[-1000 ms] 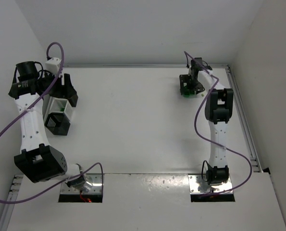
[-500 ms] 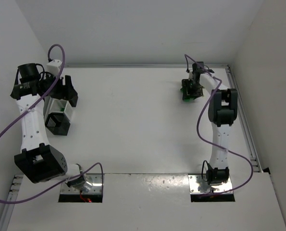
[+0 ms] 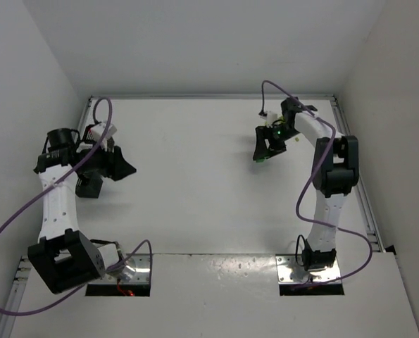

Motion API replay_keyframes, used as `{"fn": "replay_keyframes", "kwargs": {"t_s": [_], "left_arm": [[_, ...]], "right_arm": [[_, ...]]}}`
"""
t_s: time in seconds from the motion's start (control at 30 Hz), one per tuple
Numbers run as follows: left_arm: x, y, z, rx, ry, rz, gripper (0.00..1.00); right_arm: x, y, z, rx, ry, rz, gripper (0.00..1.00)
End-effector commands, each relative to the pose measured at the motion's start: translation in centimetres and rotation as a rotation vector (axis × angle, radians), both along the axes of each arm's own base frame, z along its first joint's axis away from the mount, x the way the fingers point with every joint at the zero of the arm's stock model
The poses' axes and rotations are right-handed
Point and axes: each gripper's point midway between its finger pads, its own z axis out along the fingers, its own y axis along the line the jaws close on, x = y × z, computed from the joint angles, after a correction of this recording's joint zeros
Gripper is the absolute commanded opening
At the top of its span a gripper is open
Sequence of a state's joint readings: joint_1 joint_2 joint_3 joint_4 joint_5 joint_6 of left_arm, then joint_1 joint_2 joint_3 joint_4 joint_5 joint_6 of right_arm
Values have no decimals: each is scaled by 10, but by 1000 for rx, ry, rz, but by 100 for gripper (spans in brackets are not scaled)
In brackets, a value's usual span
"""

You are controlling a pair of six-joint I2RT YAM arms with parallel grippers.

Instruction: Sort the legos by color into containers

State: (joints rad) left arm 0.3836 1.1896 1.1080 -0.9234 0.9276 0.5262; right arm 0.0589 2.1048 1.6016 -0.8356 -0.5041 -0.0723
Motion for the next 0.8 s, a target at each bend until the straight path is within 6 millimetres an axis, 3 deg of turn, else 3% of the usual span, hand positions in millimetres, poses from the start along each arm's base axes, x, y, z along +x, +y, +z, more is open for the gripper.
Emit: {"fn": "replay_keyframes", "kwargs": {"t_s": [0.0, 0.03, 0.2, 0.33, 0.57, 0.77], "left_arm": [[-29, -42, 11, -118, -164, -245, 73], [-37, -52, 0, -123, -182, -299, 73], [-60, -82, -8, -160, -264, -453, 73], [-72, -104, -18, -151, -293, -578, 73], [-68, -129, -26, -81, -337, -712, 73], [-57, -155, -23, 3, -417, -802, 74]], "right_arm": [[-38, 53, 32, 262, 18, 268, 37], [-51, 58, 38, 296, 69, 296, 37], [-91, 99, 64, 500, 166, 472, 37], [-120, 130, 67, 567, 230, 551, 37], [-158, 180, 75, 643, 302, 655, 37], [-172, 211, 98, 729, 344, 670, 37]]}}
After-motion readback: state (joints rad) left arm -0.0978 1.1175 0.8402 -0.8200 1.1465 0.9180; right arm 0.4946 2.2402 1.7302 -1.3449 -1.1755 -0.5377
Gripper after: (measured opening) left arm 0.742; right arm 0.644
